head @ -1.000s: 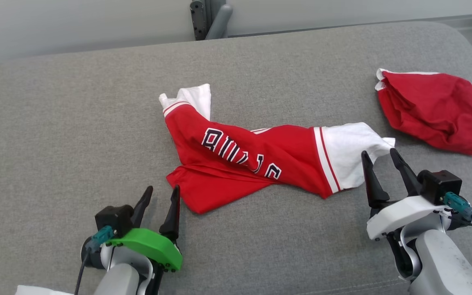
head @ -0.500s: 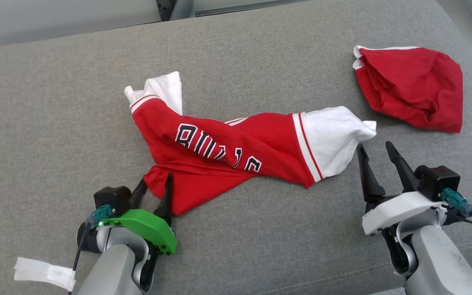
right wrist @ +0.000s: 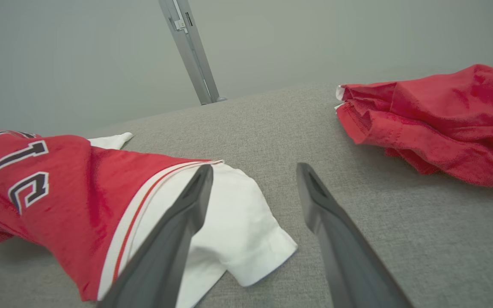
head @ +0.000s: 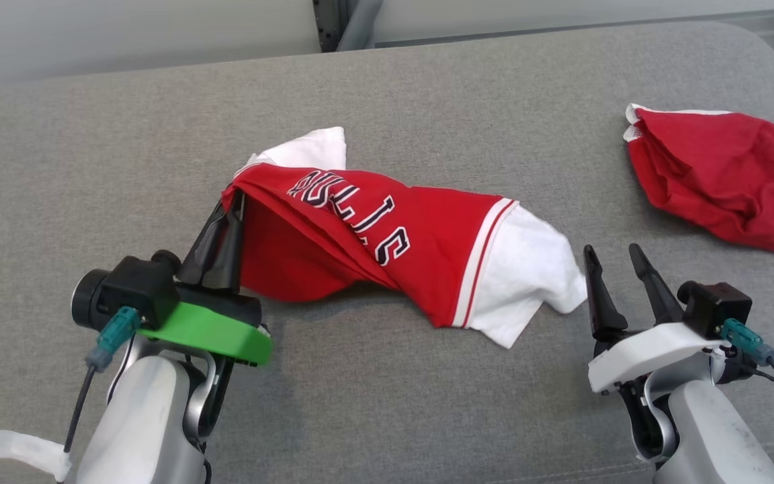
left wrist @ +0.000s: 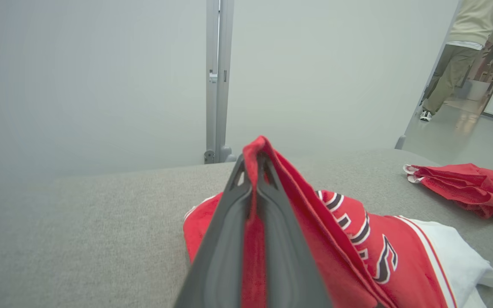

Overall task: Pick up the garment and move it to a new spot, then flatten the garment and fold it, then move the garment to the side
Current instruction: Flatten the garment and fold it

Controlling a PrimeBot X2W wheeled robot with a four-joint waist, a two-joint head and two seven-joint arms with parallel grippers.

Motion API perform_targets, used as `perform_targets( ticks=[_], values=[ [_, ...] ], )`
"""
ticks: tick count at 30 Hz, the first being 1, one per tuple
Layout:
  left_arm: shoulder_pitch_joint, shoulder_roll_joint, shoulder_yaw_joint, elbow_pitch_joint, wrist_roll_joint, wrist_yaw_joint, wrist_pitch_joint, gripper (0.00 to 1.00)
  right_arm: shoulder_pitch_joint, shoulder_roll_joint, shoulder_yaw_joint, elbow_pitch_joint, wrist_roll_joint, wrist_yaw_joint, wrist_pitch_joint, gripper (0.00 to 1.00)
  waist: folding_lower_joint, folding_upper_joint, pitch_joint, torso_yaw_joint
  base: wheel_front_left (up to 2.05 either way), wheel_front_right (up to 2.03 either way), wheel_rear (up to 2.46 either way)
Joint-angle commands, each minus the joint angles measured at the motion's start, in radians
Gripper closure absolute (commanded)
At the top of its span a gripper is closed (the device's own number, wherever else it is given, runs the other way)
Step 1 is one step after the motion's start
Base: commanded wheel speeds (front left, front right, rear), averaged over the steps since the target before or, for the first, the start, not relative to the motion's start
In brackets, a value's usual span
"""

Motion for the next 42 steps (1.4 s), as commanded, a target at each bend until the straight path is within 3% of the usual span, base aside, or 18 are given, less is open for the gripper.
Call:
perform_targets(
  ticks=[1,7,14,15,16,17,25,34,42],
  values=[
    [0.027,0.01,-0.017,-0.03,0.015,0.0,0.0,1.0,0.022,0.001,-0.001,0.005,0.01,-0.001,-0.003,0.0,0.0,0.0,-0.041,0.04,0.0,0.0,0.0],
    [0.143,0.067,-0.081,-0.131,0.044,0.001,0.0,1.0,0.044,0.015,-0.009,0.02,0.018,-0.001,-0.003,0.0,0.0,0.0,-0.072,0.07,0.0,0.0,0.0],
    [0.311,0.116,-0.169,0.014,0.03,0.001,0.0,1.0,0.071,0.017,-0.021,0.038,0.018,-0.001,-0.003,0.0,0.0,0.0,-0.088,0.088,0.0,0.0,0.0],
    [0.33,0.116,-0.181,0.049,0.027,0.001,0.0,0.69,0.077,0.015,-0.023,0.041,0.017,-0.001,-0.003,0.0,0.0,0.0,-0.091,0.092,0.0,0.0,0.0],
    [0.346,0.119,-0.197,0.093,0.025,0.001,0.0,0.22,0.08,0.014,-0.024,0.044,0.015,-0.001,-0.003,0.0,0.0,0.0,-0.094,0.094,0.0,0.0,0.0],
    [0.35,0.115,-0.211,0.119,0.019,0.001,0.0,0.0,0.081,0.012,-0.026,0.046,0.014,-0.001,-0.003,0.0,0.0,0.0,-0.099,0.098,0.0,0.0,0.0],
    [0.379,0.06,-0.124,0.244,-0.002,0.001,0.0,0.0,0.08,0.008,-0.02,0.053,0.013,-0.001,-0.003,0.0,0.0,0.0,-0.124,0.118,0.0,0.0,0.0],
    [0.345,-0.028,0.11,0.127,0.056,0.001,0.0,0.0,0.076,0.013,-0.018,0.04,0.017,-0.001,-0.003,0.0,0.0,0.0,-0.115,0.128,0.0,0.0,0.0],
    [0.192,-0.061,0.107,0.199,0.034,0.001,0.0,0.0,0.038,0.008,0.011,0.038,0.024,-0.001,-0.003,0.0,0.0,0.0,-0.072,0.094,0.0,0.0,0.0]
  ],
)
